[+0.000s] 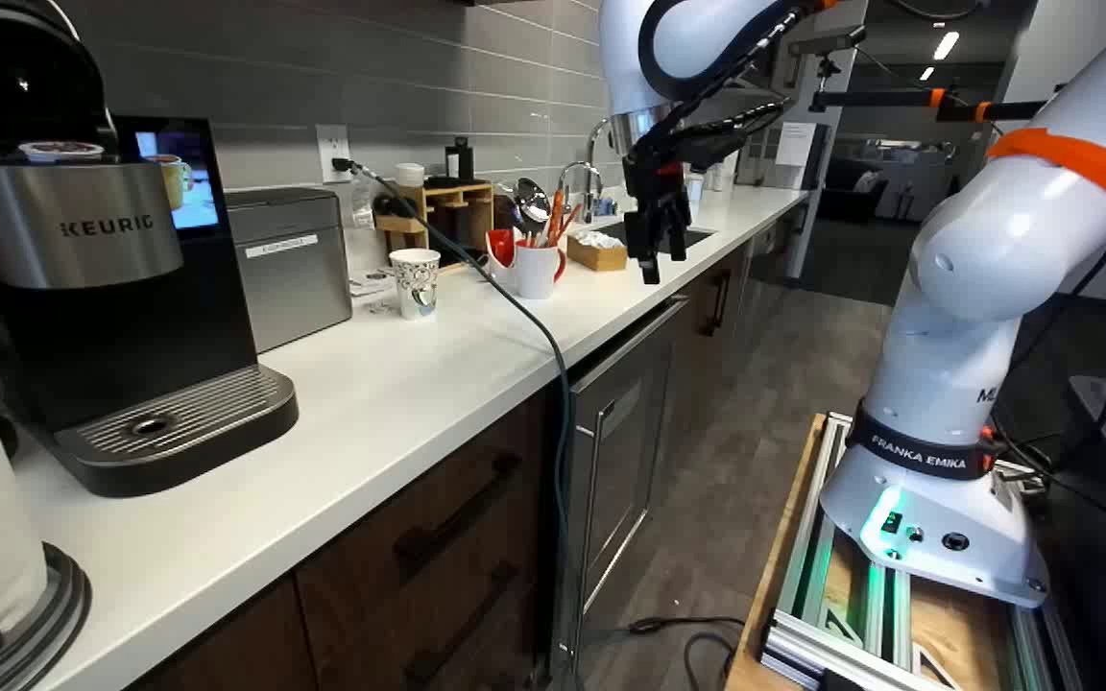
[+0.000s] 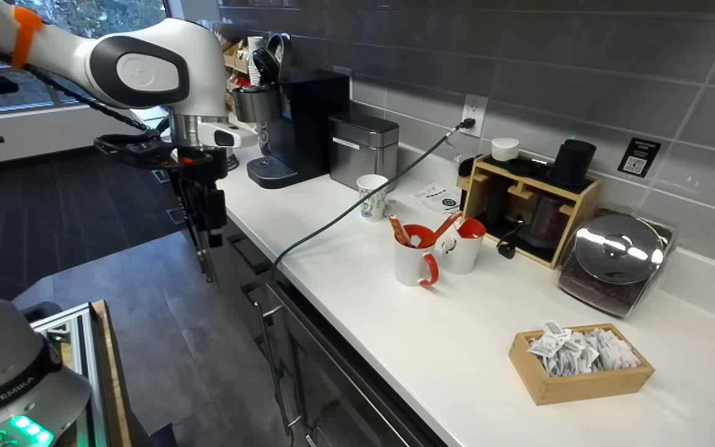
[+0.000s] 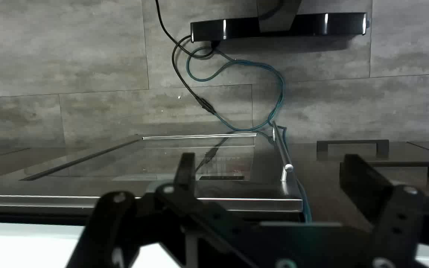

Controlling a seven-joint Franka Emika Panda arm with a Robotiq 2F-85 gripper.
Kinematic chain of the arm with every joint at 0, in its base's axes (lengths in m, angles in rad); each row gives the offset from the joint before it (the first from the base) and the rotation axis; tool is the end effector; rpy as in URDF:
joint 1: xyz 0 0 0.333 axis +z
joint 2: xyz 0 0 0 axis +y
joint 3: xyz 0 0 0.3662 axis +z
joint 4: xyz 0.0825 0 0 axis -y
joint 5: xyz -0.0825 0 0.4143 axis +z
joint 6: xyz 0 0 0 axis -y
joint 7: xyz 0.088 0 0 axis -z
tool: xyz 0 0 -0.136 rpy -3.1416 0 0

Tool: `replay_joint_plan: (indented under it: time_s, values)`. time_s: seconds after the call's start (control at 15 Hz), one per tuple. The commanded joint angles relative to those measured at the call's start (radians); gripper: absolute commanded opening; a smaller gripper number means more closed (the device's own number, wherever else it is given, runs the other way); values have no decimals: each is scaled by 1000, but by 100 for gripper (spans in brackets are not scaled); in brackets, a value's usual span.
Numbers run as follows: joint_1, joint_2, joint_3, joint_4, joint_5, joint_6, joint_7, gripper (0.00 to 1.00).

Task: Remove the coffee pod from the coffeemaker

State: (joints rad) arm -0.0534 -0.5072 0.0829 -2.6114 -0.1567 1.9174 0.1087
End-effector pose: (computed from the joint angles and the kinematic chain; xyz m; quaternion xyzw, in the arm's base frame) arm 0.3550 -0.0056 0.4046 0.9913 -0.0129 -0.0884 0.0966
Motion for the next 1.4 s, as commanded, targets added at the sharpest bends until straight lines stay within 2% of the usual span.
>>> replay_joint_plan:
  time_s: [0.0,0.8,1.07,1.33]
  values:
    - [15,1,-14,1,-6,-2,6,100]
    - [15,1,-14,1,-6,-2,6,100]
    - [43,16,68,85,58,98,238,100]
    - [77,98,182,237,83,200,432,100]
